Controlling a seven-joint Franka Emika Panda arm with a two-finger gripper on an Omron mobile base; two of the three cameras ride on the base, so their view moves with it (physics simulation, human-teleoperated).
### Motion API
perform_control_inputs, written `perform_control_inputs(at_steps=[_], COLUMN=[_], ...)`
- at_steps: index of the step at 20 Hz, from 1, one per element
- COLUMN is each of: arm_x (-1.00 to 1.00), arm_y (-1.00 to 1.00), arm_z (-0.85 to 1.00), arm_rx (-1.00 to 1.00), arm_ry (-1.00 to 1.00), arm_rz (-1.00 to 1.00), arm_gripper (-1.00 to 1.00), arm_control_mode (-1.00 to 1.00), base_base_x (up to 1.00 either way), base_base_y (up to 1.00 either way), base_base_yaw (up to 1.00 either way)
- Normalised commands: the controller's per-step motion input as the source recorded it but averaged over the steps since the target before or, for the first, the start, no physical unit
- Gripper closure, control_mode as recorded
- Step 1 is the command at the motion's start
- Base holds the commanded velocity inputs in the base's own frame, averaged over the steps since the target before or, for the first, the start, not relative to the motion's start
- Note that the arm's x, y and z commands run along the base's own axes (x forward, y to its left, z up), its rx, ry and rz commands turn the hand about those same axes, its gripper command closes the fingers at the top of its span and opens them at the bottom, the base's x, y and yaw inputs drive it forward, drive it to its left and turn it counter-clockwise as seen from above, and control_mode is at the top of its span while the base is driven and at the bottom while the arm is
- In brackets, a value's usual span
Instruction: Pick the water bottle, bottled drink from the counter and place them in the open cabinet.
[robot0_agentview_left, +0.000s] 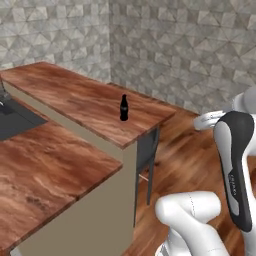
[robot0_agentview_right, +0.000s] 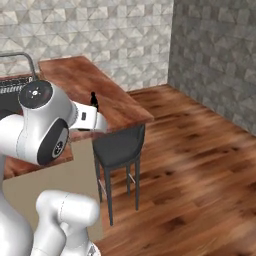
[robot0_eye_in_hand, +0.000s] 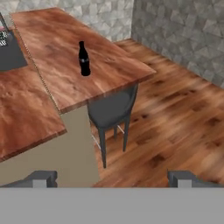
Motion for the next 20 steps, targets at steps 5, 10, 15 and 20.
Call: perform_control_inputs(at_steps=[5,10,15,20], arm_x=[0.00,0.00,0.00,0.00], arm_y=[0.00,0.00,0.00,0.00], arm_z=[0.00,0.00,0.00,0.00], arm_rx=[0.00,0.00,0.00,0.00], arm_ry=[0.00,0.00,0.00,0.00], arm_rz=[0.00,0.00,0.00,0.00], arm_gripper=[-1.00,-1.00,-1.00,-1.00], arm_control_mode=[1.00,1.00,1.00,1.00], base_base_x=[0.68,0.60,0.41,0.31], base_base_y=[-0.27,-0.39,-0.33,-0.26], base_base_yaw=[0.01,0.05,0.29,0.43])
